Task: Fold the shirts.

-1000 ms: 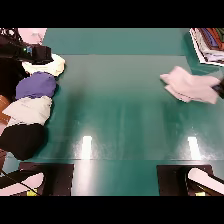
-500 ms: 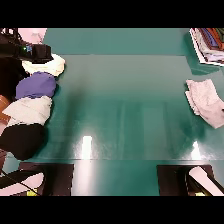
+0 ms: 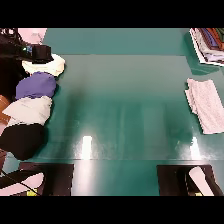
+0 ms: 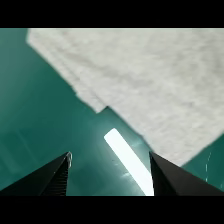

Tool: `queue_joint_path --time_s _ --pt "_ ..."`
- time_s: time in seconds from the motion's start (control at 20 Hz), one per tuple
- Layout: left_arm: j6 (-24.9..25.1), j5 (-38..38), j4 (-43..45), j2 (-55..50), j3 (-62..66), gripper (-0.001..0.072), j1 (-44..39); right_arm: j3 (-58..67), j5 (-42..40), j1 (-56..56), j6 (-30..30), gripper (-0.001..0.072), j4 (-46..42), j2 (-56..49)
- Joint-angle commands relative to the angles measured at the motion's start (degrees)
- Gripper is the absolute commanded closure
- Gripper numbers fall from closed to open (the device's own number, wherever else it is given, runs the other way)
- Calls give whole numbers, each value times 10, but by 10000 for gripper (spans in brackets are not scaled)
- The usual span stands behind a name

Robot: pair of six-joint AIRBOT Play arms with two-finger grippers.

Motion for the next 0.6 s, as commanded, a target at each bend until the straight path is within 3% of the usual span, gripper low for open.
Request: queue_joint_path --time_s 0.0,0.15,0.2,0.25,0.3,0.35,0.55 --pt "1 -3 -6 0 0 685 0 11 5 95 0 159 17 40" --pt "1 -3 -6 0 0 684 0 11 -4 229 0 166 16 43" --pt "1 -3 -6 0 0 684 0 11 -13 270 0 275 16 43" --pt "1 -3 -6 0 0 685 0 11 -27 313 0 492 16 43" --pt "1 -3 -6 0 0 685 0 11 -41 348 0 656 15 43" --pt "1 -3 -6 0 0 685 0 11 -57 383 0 697 15 43" --pt "1 -3 -6 0 0 685 0 11 -87 462 0 698 15 43"
